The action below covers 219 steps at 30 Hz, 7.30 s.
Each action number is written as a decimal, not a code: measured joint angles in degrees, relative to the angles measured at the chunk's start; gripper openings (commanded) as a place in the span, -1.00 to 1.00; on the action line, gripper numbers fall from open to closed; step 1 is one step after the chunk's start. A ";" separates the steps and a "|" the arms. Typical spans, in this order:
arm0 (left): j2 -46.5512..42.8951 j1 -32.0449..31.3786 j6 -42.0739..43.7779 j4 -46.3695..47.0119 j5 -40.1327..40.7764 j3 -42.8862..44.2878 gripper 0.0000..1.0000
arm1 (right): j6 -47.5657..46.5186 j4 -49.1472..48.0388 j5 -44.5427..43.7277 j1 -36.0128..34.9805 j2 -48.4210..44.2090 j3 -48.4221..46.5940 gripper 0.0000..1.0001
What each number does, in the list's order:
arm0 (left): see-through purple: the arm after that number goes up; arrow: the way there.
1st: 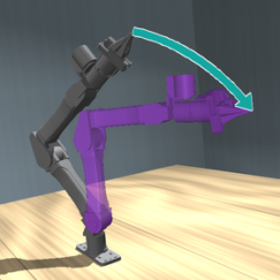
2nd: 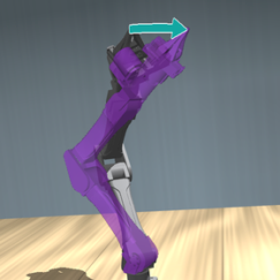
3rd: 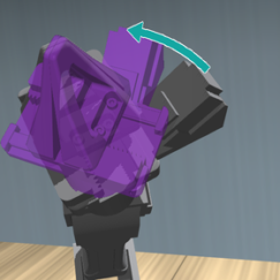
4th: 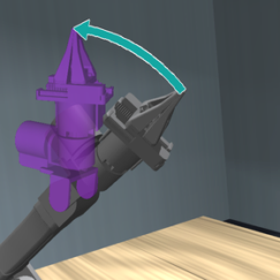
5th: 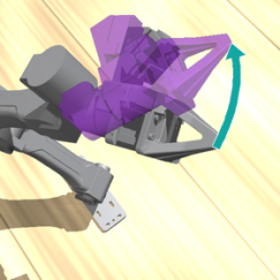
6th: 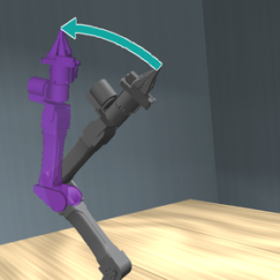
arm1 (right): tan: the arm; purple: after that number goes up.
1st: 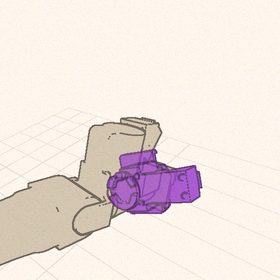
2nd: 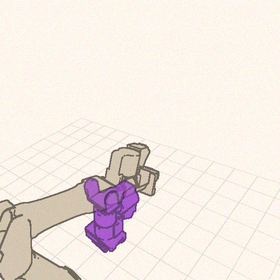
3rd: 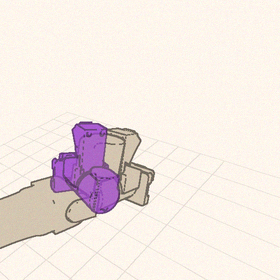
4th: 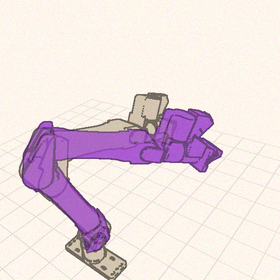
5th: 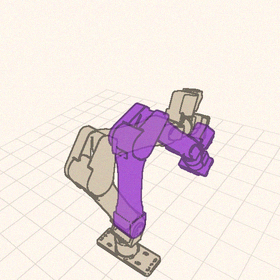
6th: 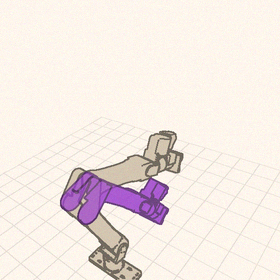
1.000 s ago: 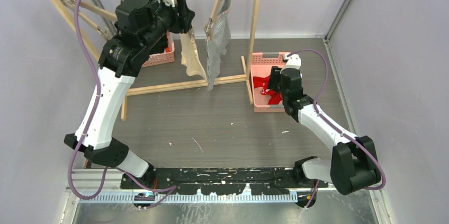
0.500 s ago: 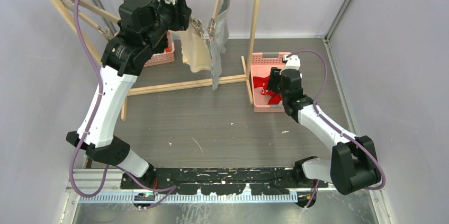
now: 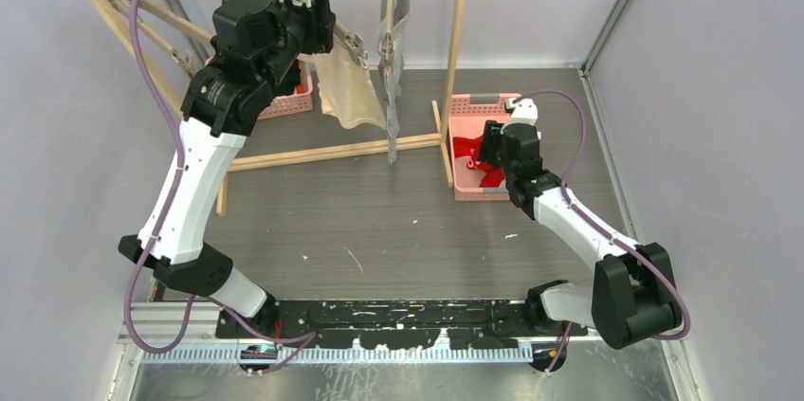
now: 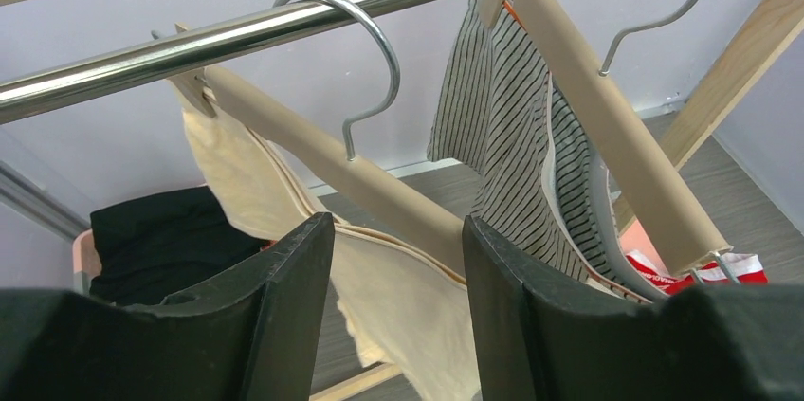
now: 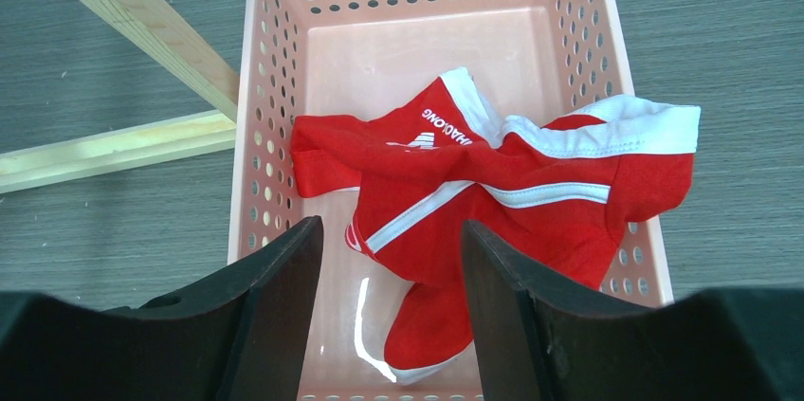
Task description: Remove the underwear clipped to the hanger
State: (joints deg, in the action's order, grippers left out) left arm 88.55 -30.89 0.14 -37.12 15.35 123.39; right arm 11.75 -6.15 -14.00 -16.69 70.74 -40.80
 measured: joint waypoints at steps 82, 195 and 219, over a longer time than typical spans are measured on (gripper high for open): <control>2.73 -0.98 -3.67 -1.66 13.33 1.05 -0.37 | 0.04 -5.99 6.54 -1.20 -5.62 4.28 0.11; -48.87 -0.85 -2.93 -2.51 -50.42 -62.95 -0.99 | 12.68 -24.20 73.94 -9.25 -10.71 -1.40 0.47; -48.35 -0.59 -8.37 6.73 -52.94 -65.94 -0.99 | 15.10 -29.68 71.21 -11.47 -8.07 -1.29 0.96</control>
State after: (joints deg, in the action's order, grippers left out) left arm 40.21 -31.48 -8.23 -30.39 -37.58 57.45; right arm 26.85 -35.83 57.21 -28.16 62.67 -42.09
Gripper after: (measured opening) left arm 0.092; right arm 0.918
